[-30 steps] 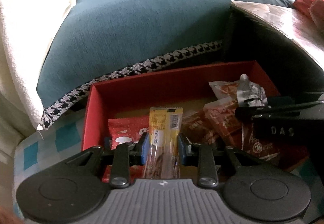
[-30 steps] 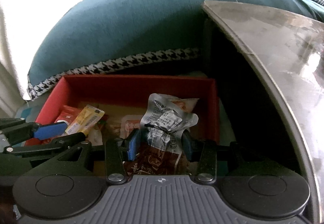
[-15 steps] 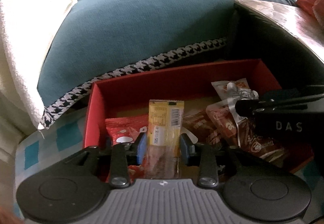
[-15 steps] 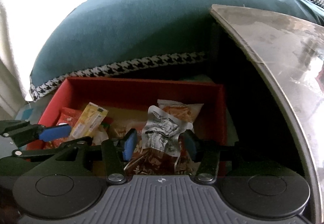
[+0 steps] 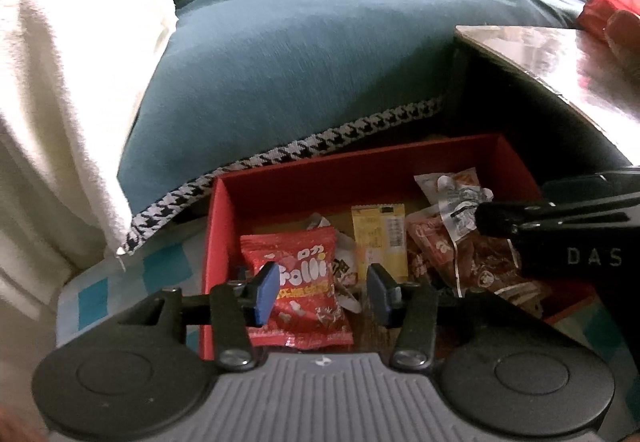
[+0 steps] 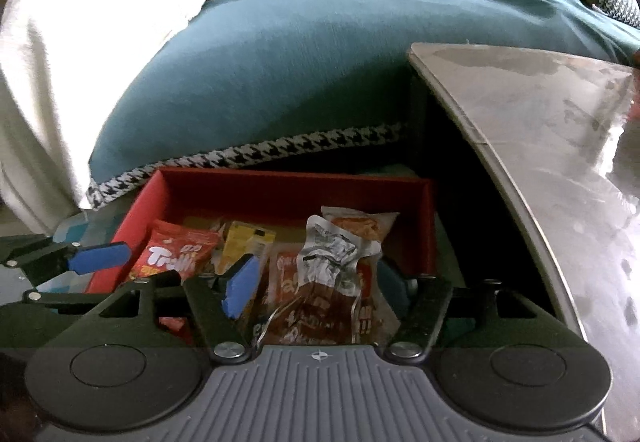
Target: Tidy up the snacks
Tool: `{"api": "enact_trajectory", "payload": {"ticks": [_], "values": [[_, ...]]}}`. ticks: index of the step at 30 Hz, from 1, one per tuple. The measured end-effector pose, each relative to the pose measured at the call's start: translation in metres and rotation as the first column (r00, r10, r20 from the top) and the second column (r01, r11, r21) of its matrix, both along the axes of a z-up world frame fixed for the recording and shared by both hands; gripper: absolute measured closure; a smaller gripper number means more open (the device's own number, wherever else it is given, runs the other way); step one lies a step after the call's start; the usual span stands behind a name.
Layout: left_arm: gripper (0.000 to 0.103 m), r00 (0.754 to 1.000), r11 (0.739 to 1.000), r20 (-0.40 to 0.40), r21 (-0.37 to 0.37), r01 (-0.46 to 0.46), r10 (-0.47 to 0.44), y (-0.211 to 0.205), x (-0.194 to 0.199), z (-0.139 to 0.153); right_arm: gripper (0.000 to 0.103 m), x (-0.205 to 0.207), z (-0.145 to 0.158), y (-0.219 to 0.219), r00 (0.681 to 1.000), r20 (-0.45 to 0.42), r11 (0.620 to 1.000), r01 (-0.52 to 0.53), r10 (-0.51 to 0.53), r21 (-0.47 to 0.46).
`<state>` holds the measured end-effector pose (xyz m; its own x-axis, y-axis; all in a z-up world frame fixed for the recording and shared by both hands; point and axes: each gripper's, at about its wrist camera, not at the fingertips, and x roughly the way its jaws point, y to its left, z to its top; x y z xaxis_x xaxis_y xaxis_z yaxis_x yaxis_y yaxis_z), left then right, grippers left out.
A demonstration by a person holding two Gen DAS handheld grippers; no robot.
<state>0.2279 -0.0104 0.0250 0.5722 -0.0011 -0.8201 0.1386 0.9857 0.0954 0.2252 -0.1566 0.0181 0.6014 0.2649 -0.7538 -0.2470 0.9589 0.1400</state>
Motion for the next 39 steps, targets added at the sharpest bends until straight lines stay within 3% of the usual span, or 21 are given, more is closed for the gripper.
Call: {"api": "enact_trajectory", "payload": {"ticks": [32,39], "values": [[0.058,1.0,0.999,-0.017,-0.039,-0.003,0.003,0.012,-0.101,0.016,0.026,-0.124,0.0,-0.008,0.999,-0.032,0.998,0.039,-0.037,0.056],[0.05,1.0,0.998,0.013,-0.053,0.025,-0.024,0.008,-0.136,0.026,0.026,-0.153,-0.002,-0.008,0.998,-0.042,0.997,0.039,-0.036,0.068]]}}
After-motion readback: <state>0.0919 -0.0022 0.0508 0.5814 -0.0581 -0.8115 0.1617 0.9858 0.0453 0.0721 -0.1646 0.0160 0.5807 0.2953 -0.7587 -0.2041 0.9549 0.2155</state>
